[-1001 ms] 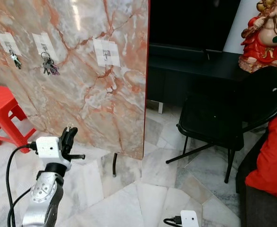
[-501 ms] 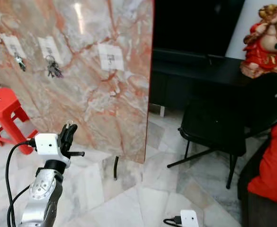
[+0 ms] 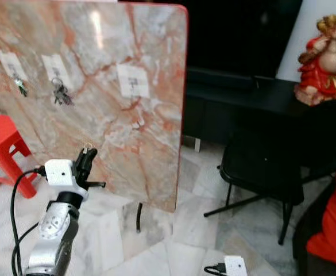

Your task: Hang keys on a hook

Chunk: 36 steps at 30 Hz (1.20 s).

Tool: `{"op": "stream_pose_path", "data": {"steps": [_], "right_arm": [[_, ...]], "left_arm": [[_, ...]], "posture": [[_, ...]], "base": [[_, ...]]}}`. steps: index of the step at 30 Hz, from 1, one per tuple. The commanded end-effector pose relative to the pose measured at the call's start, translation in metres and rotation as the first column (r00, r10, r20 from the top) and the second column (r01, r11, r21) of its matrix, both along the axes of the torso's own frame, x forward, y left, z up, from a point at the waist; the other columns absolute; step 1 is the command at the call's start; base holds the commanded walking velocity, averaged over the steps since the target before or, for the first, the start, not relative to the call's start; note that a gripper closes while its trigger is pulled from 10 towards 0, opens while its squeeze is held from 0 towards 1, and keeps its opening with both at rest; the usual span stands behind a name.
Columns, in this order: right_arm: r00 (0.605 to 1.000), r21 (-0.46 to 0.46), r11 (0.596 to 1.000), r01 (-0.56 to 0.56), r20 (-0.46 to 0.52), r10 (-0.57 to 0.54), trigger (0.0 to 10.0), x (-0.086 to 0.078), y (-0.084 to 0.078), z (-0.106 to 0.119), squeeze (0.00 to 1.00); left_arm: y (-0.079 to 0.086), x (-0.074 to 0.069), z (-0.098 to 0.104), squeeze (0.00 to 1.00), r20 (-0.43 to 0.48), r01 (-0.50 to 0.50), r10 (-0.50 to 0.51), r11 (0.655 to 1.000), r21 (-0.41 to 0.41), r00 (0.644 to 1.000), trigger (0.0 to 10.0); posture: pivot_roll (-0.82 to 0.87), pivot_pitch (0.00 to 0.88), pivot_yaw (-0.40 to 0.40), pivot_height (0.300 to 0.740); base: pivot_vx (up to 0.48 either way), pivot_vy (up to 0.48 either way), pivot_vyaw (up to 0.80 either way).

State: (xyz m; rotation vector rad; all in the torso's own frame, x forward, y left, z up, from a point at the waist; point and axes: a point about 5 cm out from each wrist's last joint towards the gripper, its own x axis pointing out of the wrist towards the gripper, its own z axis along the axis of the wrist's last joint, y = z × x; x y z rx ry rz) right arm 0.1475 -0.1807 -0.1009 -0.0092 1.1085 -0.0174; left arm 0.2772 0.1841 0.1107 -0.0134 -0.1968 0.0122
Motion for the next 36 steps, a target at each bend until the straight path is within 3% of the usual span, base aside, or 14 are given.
{"op": "stream_pose_path", "data": {"steps": [1, 31, 36], "right_arm": [[1.000, -0.012, 1.000, 0.004, 0.003, -0.004, 10.0, 0.001, -0.005, 0.001, 0.00], [1.000, -0.020, 1.000, -0.004, 0.000, 0.004, 10.0, 0.000, -0.005, 0.001, 0.00], [1.000, -0.022, 1.000, -0.006, 0.000, 0.006, 10.0, 0.000, -0.005, 0.000, 0.00]], "left_arm": [[-0.003, 0.002, 0.004, 0.00, 0.011, 0.013, -0.013, 1.000, -0.001, 1.000, 10.0], [-0.014, 0.003, 0.012, 0.00, 0.032, 0.072, -0.072, 0.997, 0.010, 0.997, 10.0], [-0.018, 0.003, 0.015, 0.00, 0.037, 0.104, -0.104, 0.995, 0.011, 0.994, 10.0]], "posture": [[-0.02, 0.000, -0.014, 0.736], [-0.02, 0.000, -0.016, 0.736], [-0.02, 0.000, -0.017, 0.736]], "base": [[0.300, 0.000, 0.00], [0.306, 0.000, 0.00], [0.000, 0.000, 0.00]]}}
